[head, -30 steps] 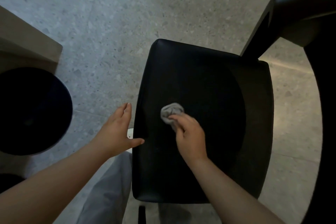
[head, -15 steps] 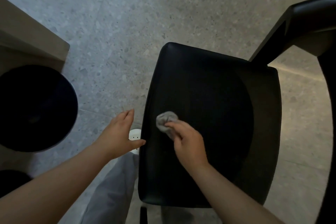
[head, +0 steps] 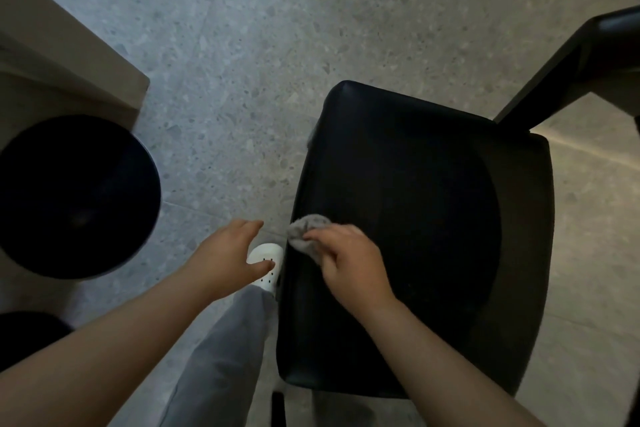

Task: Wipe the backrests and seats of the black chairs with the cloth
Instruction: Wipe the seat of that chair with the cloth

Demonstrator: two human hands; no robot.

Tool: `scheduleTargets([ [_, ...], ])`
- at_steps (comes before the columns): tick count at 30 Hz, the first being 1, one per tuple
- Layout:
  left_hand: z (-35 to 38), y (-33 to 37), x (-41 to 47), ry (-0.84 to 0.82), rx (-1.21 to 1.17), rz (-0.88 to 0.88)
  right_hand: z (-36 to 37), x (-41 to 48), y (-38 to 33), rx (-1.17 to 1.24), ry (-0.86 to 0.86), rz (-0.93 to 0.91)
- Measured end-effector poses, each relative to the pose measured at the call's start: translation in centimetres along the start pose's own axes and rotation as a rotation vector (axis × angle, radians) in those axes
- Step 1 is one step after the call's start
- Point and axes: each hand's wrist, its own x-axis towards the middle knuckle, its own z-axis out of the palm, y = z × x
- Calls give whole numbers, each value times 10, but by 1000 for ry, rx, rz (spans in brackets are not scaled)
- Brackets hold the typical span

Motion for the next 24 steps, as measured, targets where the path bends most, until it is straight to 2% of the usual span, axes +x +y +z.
scheduleTargets([
  [4,1,-7,-4,2,-3,-28,-12,58,2,-75,218,61],
  [7,0,-11,-9,7,-4,-38,5,59,-1,-143,179,66],
  [9,-3,-14,-13,14,1,-42,18,36,-4,-177,116,25],
  [13,-11,-17,-27,16,-12,-67,12,1,-22,-114,-233,-59],
  [14,-14,-17,-32,23,-26,-75,5,0,-26,-66,-203,-35],
  [18,-30,-3,-57,106,-118,-87,-40,10,-33,96,176,152],
  [24,-78,50,-113,314,-287,-32,-135,-2,-67,116,227,90],
])
